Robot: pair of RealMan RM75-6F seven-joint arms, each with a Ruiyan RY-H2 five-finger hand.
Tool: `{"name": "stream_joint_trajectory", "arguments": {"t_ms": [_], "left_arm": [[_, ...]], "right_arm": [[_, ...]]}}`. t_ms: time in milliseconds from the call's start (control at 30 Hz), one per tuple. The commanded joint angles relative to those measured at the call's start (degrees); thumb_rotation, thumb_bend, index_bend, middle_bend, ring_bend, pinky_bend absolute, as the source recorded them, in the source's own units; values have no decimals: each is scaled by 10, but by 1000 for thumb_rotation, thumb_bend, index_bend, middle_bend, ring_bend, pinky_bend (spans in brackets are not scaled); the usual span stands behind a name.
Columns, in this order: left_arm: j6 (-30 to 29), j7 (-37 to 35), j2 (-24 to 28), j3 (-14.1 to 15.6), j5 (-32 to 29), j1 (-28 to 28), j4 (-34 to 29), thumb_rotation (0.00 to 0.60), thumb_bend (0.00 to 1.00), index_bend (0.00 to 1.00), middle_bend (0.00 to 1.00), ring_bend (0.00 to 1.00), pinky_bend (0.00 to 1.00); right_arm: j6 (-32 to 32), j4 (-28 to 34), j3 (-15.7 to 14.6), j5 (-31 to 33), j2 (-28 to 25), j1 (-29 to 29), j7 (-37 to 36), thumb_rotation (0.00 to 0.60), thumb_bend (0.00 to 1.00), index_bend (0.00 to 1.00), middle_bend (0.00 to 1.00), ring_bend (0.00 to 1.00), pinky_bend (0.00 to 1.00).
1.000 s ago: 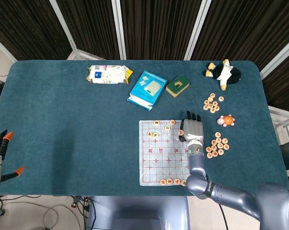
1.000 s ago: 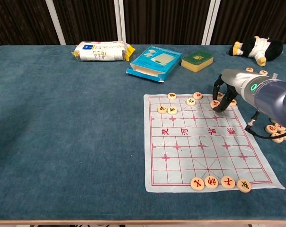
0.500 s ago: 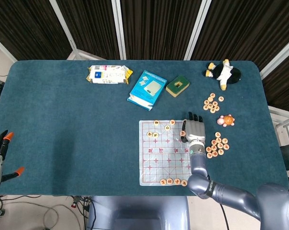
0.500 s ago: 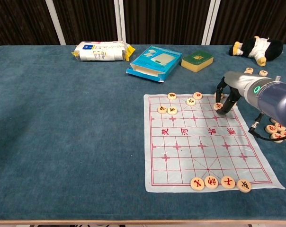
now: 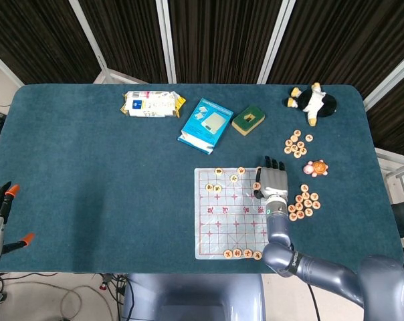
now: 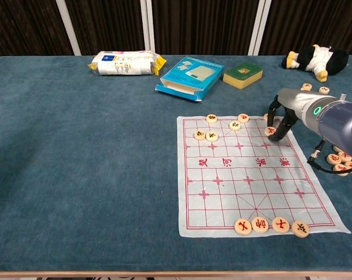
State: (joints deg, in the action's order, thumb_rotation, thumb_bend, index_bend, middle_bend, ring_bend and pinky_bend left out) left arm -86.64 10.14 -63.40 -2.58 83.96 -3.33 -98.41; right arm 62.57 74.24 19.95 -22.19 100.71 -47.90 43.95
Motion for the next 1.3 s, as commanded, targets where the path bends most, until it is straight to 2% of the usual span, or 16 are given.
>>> {"name": "stream_joint_trajectory", "arguments": {"t_ms": [33,500,1300], "left_arm": [[0,1,-1,0,1,0,0,600,39,0,0,0,38],[1,2,-1,0,-1,0,0,600,39,0,0,0,38],[0,4,-3,-1,-2,0,1,600,39,0,0,0,38]], "right_arm": [[0,1,0,1,-1,0,0,600,366,502,0,0,0],[-4,-1,-2,7,-3,1,1,600,367,501,0,0,0],[-6,19,-4,14,-16,1,5,600,367,426,0,0,0]]}}
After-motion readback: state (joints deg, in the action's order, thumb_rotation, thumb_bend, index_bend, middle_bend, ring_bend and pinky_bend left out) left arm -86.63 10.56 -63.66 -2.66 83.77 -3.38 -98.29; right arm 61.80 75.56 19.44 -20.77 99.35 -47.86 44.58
